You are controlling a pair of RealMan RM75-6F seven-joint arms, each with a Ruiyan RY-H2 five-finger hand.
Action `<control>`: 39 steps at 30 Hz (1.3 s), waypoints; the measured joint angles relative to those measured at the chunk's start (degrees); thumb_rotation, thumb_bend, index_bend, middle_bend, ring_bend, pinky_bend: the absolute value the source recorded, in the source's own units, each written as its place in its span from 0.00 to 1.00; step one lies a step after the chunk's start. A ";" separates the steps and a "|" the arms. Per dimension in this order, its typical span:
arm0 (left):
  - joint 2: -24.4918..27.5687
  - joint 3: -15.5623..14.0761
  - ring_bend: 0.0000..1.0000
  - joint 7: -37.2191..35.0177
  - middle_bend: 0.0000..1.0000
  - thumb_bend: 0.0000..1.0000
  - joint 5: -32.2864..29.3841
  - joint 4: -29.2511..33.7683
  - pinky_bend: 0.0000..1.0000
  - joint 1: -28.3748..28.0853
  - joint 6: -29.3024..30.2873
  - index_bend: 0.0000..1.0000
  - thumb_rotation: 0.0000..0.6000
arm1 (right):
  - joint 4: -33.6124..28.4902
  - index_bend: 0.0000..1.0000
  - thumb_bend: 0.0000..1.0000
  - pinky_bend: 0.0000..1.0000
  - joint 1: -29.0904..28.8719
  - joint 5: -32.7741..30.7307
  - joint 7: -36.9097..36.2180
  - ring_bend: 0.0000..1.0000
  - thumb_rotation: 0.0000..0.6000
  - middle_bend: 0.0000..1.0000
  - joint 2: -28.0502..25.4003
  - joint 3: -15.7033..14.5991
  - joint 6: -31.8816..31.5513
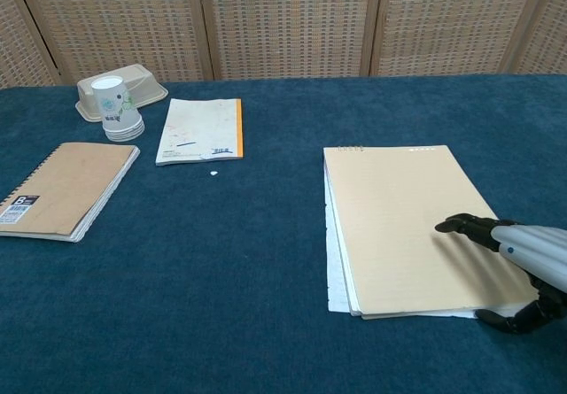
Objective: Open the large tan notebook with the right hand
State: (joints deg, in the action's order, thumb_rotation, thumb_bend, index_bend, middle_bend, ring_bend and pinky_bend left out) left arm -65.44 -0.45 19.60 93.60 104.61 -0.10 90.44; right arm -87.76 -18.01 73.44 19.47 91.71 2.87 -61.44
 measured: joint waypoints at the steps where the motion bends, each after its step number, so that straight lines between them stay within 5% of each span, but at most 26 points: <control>1: 0.02 0.00 0.00 -0.07 0.00 0.10 0.05 0.01 0.00 0.01 0.06 0.00 1.00 | 0.18 0.03 0.46 0.00 -0.08 -0.11 -0.01 0.00 1.00 0.00 0.12 0.03 0.07; 8: 0.17 -0.07 0.00 -0.31 0.00 0.10 0.40 0.14 0.00 0.11 0.34 0.00 1.00 | 1.94 0.04 0.49 0.00 -0.92 -0.67 0.83 0.00 1.00 0.00 1.09 0.57 0.04; 15: 0.08 -0.26 0.00 -0.22 0.00 0.10 0.72 0.15 0.00 0.12 0.25 0.00 1.00 | 4.66 0.05 0.73 0.00 -1.52 0.48 1.30 0.00 1.00 0.00 2.81 1.24 -1.94; 39: 0.08 -0.57 0.00 -0.30 0.00 0.10 1.06 0.16 0.00 0.14 0.01 0.00 1.00 | 6.14 0.06 0.67 0.00 -6.39 -0.78 0.75 0.00 1.00 0.00 5.02 6.06 -0.73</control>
State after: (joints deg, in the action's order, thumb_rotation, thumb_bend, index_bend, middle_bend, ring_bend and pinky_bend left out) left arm -65.35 -1.03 19.30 94.66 104.77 0.04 90.45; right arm -81.62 -24.40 72.65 20.21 96.73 8.93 -62.18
